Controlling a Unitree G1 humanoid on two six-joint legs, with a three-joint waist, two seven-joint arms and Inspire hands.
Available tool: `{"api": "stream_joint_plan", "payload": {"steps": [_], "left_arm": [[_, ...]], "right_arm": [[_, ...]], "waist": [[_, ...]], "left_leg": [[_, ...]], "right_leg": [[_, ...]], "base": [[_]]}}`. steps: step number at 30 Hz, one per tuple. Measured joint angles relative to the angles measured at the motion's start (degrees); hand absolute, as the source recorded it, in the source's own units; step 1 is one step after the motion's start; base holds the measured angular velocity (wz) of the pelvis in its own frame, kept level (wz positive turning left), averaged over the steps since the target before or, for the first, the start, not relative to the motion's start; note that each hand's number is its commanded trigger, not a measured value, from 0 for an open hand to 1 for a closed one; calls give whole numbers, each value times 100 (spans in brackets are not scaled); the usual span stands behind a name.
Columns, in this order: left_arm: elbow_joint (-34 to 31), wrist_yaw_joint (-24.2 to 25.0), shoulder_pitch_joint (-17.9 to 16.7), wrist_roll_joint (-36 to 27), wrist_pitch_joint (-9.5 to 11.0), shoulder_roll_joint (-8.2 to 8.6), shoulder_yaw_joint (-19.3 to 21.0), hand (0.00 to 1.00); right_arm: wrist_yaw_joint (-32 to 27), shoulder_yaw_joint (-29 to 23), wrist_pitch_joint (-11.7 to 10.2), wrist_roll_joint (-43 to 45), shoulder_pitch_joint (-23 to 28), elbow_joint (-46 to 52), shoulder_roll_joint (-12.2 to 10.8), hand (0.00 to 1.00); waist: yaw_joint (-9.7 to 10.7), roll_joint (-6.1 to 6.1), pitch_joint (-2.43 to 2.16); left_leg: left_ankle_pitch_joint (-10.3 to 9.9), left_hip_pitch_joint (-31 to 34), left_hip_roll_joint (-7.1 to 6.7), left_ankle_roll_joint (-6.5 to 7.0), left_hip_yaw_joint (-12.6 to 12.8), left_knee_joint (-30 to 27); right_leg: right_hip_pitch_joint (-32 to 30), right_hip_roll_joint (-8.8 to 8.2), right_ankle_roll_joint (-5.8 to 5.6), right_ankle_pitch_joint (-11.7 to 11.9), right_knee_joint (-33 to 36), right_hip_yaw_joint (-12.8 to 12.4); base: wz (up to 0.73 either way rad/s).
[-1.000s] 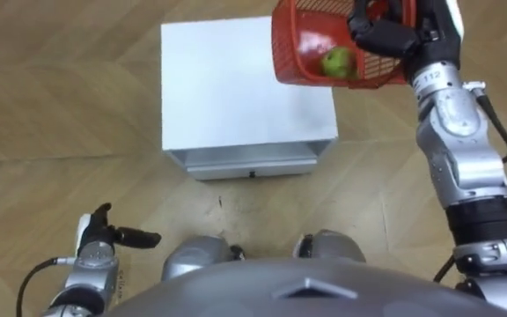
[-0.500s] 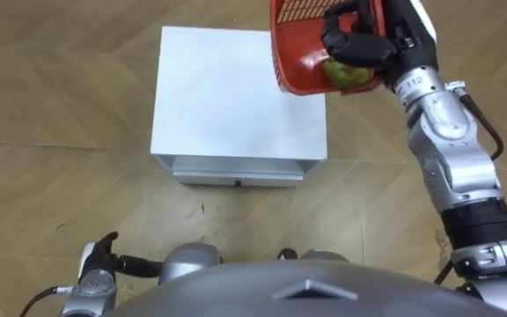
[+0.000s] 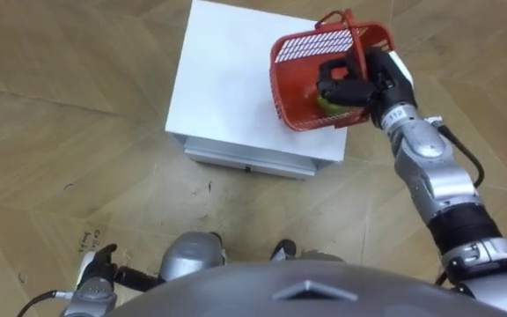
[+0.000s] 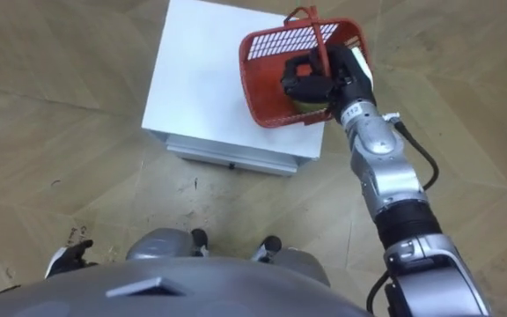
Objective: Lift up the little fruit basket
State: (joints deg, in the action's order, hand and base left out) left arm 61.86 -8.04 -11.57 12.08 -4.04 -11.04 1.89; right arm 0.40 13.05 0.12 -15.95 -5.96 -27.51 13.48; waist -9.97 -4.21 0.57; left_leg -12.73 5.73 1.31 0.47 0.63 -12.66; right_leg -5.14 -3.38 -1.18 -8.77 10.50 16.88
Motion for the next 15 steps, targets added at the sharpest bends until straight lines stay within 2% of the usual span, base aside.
{"api": "stream_joint_plan", "payload": {"steps": [4, 15], "left_arm": [[5, 0, -25, 0, -67, -7, -7, 0], [22, 40, -48, -2, -23, -31, -33, 0]], "right_arm": [[-24, 140, -2, -36, -51, -78, 2, 100], [172, 246, -3, -113, -57, -357, 1, 100]], "waist": [[1, -63, 1], [22, -71, -2]], "left_leg": [[0, 66, 2, 0, -24, 0], [0, 67, -15, 0, -183, -2]], "right_leg": [[-5, -3, 0, 0, -95, 49], [28, -1, 0, 0, -85, 100]], "base": [[7], [3]]}}
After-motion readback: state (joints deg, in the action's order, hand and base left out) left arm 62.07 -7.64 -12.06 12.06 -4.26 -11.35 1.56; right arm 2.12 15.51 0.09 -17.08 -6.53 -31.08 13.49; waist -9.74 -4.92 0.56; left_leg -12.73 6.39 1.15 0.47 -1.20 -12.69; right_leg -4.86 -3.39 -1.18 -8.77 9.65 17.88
